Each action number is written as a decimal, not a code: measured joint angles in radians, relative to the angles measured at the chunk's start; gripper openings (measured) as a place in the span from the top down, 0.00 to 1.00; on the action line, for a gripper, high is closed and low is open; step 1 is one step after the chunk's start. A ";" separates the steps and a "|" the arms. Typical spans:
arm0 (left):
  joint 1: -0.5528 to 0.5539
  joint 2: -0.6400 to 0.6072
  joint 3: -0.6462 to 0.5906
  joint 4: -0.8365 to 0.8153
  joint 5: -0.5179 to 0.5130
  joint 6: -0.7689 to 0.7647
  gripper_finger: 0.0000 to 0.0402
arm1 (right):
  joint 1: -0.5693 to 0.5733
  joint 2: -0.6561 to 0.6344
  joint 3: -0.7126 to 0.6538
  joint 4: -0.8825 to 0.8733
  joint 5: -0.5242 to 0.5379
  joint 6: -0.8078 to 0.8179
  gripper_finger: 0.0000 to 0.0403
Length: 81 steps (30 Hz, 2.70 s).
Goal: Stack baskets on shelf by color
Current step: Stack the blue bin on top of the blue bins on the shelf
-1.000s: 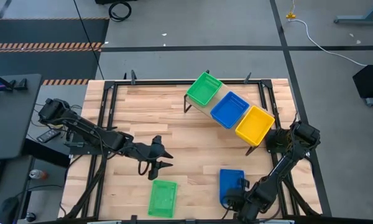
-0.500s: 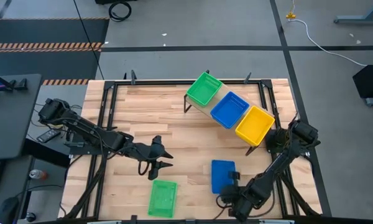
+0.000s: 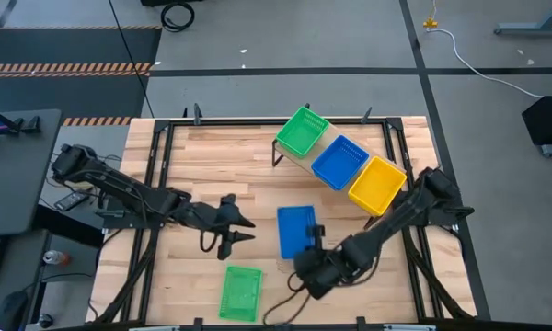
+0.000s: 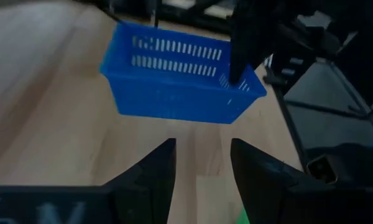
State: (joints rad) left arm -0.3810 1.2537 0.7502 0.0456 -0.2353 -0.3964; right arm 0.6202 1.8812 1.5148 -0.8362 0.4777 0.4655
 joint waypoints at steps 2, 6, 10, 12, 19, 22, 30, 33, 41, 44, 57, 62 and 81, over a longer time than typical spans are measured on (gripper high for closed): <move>0.006 -0.033 0.000 0.000 -0.001 0.016 0.61 | -0.026 0.000 0.098 -0.100 0.021 -0.033 0.98; 0.009 -0.082 0.000 -0.006 -0.007 0.078 0.63 | -0.072 0.000 0.301 -0.334 0.082 -0.050 0.98; 0.009 -0.104 0.000 -0.026 -0.032 0.160 0.66 | -0.127 -0.001 0.484 -0.553 0.106 -0.005 0.96; 0.010 -0.106 0.000 -0.023 -0.036 0.219 0.67 | -0.158 -0.003 0.551 -0.640 0.109 0.033 0.97; 0.010 -0.106 0.000 -0.015 -0.115 0.362 0.68 | -0.288 -0.029 0.618 -0.732 0.108 0.102 0.97; 0.010 -0.122 0.002 -0.008 -0.186 0.432 0.68 | -0.353 -0.042 0.605 -0.734 0.108 0.118 0.97; -0.012 -0.178 0.007 -0.038 -0.251 0.388 0.68 | -0.475 -0.080 0.552 -0.734 0.020 0.088 0.97; -0.033 -0.193 0.007 -0.052 -0.251 0.381 0.68 | -0.482 -0.134 0.514 -0.735 0.023 0.096 0.97; -0.056 -0.197 0.006 -0.056 -0.251 0.372 0.68 | -0.471 -0.328 0.290 -0.735 0.029 0.224 0.97; -0.054 -0.197 0.006 -0.054 -0.251 0.355 0.68 | -0.467 -0.381 0.175 -0.722 0.026 0.265 0.97; -0.054 -0.197 0.006 -0.046 -0.251 0.356 0.68 | -0.449 -0.453 0.044 -0.531 -0.036 0.249 0.97; -0.054 -0.197 0.006 -0.046 -0.251 0.356 0.68 | -0.449 -0.415 0.044 -0.511 -0.075 0.243 0.97; -0.054 -0.196 0.006 -0.046 -0.251 0.356 0.68 | -0.486 -0.382 0.044 -0.540 -0.027 0.238 0.79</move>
State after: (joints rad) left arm -0.4355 1.0573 0.7559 -0.0002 -0.4862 -0.0406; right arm 0.1340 1.4993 1.5593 -1.3761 0.4511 0.7040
